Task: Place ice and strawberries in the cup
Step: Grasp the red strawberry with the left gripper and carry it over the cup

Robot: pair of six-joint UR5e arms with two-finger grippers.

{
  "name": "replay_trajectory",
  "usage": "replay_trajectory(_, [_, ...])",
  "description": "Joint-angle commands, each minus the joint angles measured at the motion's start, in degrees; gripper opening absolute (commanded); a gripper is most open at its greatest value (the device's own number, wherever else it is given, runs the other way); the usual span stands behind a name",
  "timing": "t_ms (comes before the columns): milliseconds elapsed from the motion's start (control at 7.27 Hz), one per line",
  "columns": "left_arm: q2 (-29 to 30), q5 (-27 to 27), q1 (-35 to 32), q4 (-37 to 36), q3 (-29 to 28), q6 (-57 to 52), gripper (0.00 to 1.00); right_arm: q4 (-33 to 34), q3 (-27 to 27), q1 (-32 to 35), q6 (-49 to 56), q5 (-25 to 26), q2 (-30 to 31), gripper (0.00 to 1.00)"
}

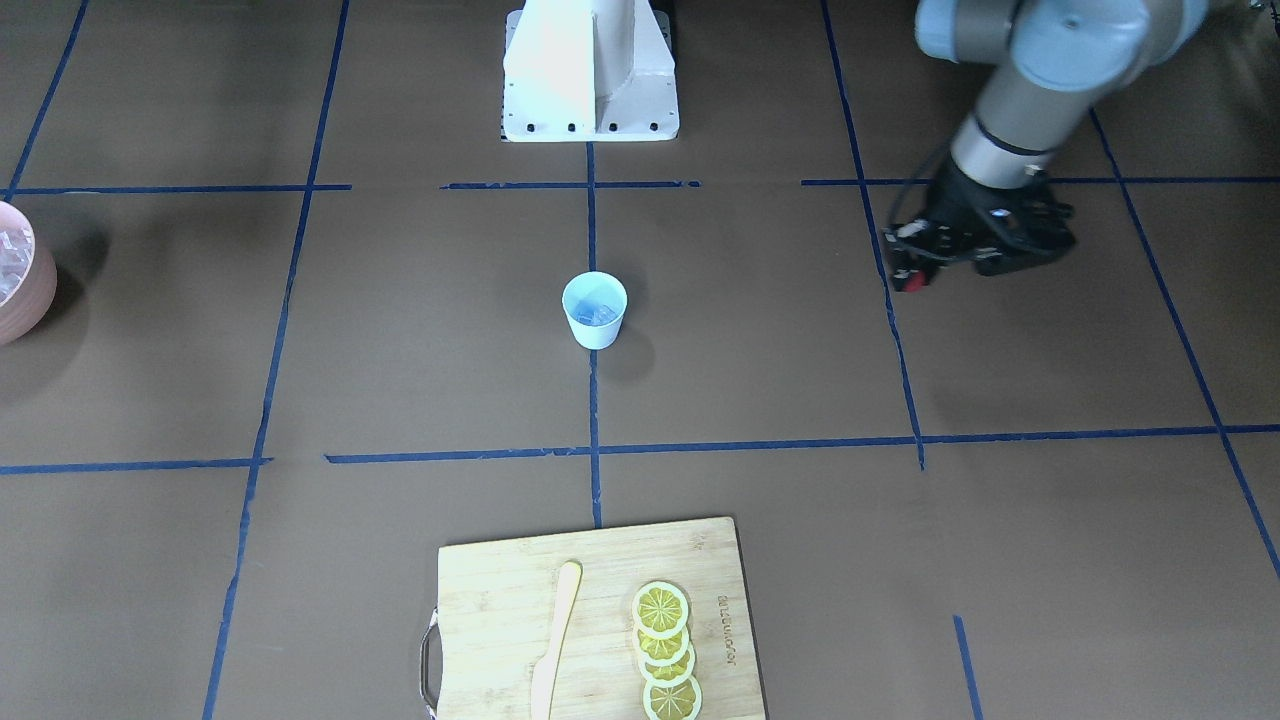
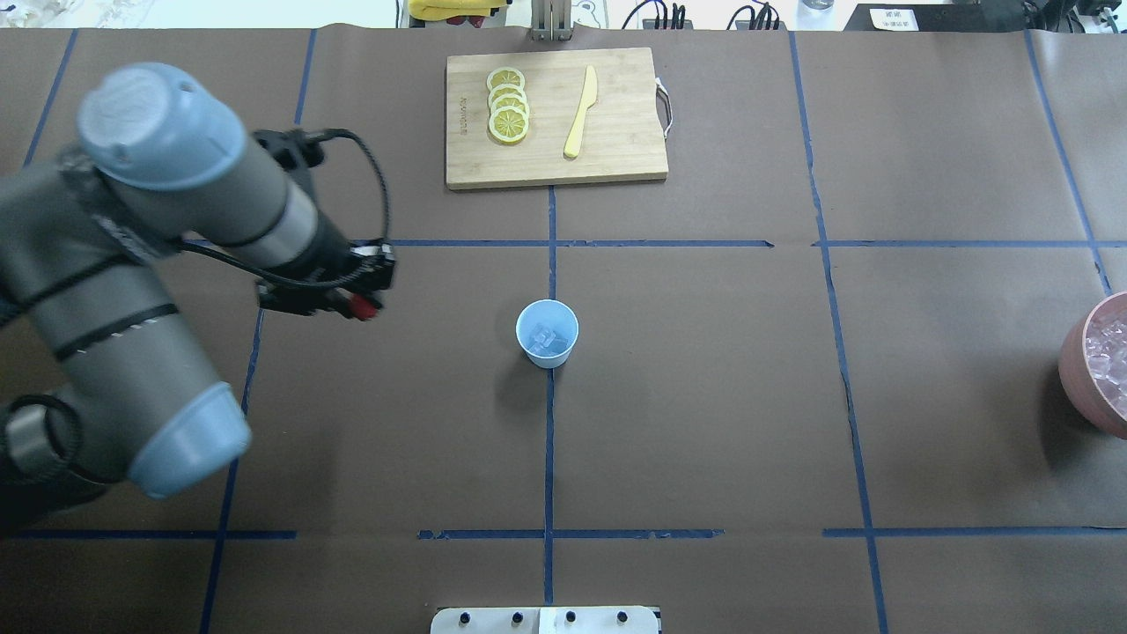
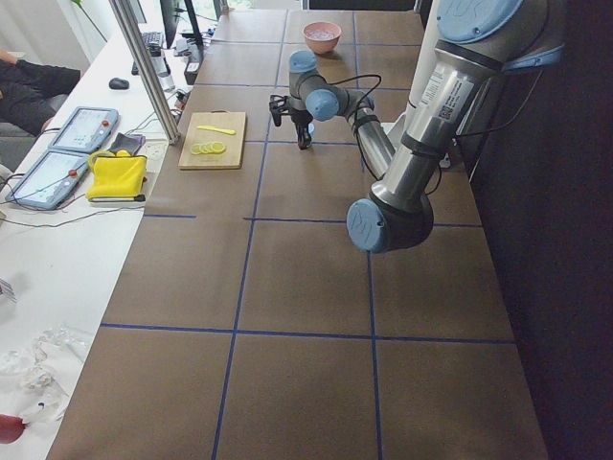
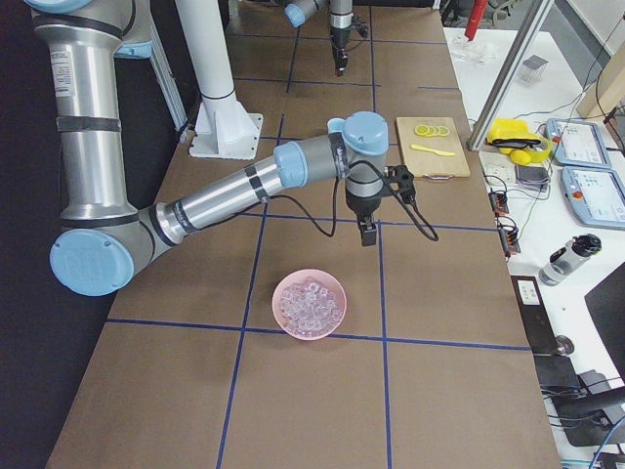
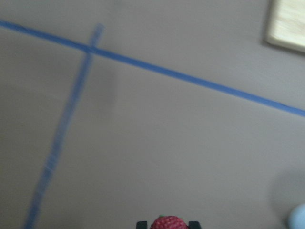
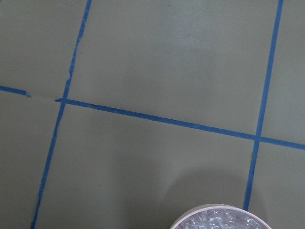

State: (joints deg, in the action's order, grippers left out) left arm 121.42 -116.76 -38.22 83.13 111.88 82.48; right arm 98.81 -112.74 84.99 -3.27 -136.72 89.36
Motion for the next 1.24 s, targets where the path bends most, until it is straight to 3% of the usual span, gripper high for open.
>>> replay_trajectory(0, [10.72, 5.72, 6.99, -0.08, -8.12, 6.18, 0.01, -6.0, 3.66, 1.75, 1.6, -0.83, 3.62, 0.99])
replay_trajectory(275, [19.16, 6.02, 7.81, 0.62, -17.44, 7.35, 0.01, -6.09, 4.11, 1.76, 1.51, -0.74, 3.54, 0.99])
replay_trajectory(551, [20.78, 6.45, 7.81, 5.17, -23.25, 7.17, 0.01, -6.26, 4.02, 1.84, 1.34, -0.66, 3.45, 0.99])
replay_trajectory(1101, [19.73, 7.69, 8.96, 5.55, -23.72, 6.73, 0.03, -6.26, 3.85, 1.84, 1.16, -0.74, 3.45, 0.99])
